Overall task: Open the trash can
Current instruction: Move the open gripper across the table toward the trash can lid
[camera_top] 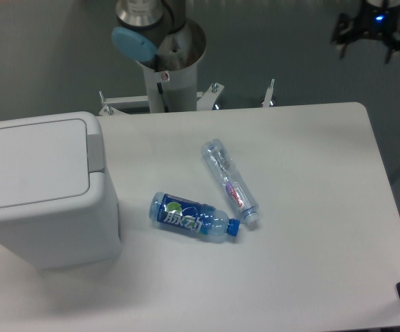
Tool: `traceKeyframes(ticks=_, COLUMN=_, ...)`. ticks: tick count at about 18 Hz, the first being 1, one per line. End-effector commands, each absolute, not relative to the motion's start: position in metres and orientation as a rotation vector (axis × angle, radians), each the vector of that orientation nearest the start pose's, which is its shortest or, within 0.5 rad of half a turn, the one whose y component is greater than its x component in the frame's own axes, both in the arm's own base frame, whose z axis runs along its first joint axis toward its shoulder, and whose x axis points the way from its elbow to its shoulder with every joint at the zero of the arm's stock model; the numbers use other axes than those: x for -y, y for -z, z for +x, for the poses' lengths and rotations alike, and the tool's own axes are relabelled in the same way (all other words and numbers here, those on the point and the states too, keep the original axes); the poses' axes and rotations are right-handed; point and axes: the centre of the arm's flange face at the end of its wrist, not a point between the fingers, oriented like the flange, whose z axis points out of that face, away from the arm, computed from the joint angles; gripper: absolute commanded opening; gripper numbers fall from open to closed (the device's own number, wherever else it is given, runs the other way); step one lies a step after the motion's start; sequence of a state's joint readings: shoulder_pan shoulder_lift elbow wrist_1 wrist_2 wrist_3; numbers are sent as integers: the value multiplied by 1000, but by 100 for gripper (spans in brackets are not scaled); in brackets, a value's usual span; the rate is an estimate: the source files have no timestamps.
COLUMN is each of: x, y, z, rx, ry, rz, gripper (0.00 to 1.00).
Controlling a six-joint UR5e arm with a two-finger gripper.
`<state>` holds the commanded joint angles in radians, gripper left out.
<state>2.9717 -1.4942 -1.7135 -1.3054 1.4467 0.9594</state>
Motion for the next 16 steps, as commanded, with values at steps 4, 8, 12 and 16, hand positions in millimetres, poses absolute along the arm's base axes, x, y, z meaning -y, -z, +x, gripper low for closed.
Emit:
traceKeyframes(ticks=4, x=-289, y=-497, z=-406, rx=716, ry=-107, rz=-2759, gripper=100)
traceKeyframes(ticks=8, x=-336, y=-501, z=-367, rx=799, ry=-30, rz=-2704, gripper=100)
traceKeyframes(ticks=12, x=-366, y=-530, z=-351, rx=992, ry=92, rz=-2505, gripper=100)
traceKeyframes(ticks=16, x=-404, y=-534, z=-334, rx=1058, ry=177, rz=-2497, gripper=100)
